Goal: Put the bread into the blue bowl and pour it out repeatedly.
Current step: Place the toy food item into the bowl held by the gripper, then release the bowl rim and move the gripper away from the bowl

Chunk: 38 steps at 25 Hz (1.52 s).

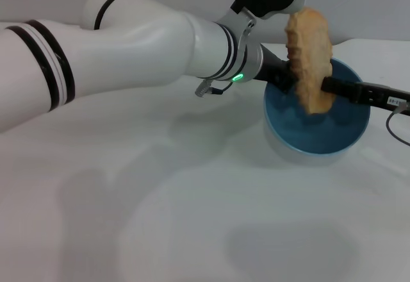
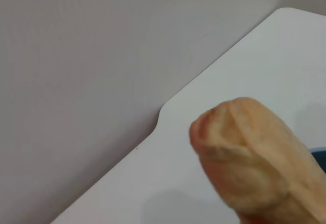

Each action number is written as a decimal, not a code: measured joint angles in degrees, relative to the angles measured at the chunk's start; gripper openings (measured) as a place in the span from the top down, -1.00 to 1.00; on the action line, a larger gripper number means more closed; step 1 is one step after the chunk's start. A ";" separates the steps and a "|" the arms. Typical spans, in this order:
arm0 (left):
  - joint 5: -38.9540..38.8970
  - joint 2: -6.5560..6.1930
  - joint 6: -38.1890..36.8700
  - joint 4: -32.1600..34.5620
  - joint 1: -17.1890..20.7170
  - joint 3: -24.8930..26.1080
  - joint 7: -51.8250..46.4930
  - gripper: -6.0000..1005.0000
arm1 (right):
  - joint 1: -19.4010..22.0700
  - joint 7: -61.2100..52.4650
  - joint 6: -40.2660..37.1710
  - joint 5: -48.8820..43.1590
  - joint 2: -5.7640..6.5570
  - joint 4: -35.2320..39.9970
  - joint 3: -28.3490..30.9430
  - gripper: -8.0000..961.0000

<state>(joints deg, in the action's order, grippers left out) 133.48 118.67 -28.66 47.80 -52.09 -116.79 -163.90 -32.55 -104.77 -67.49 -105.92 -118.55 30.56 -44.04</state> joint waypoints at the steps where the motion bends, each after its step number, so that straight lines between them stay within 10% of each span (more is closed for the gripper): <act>1: -0.01 0.00 0.00 0.01 -0.05 0.00 0.04 0.99 | 0.00 0.09 0.19 0.06 0.00 -0.08 -0.01 0.84; 23: 0.45 -0.18 2.21 -5.10 -2.34 1.76 0.33 0.99 | 9.61 -4.04 -11.11 6.56 0.27 7.92 2.17 0.26; 38: 0.46 -0.02 4.41 -5.45 -4.00 2.65 7.03 0.99 | 18.99 9.02 -10.67 6.38 0.56 4.41 19.60 0.22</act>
<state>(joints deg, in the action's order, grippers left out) 133.95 118.64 -24.25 42.36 -56.09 -114.14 -156.86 -13.56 -95.76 -78.16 -99.55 -117.99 34.96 -24.45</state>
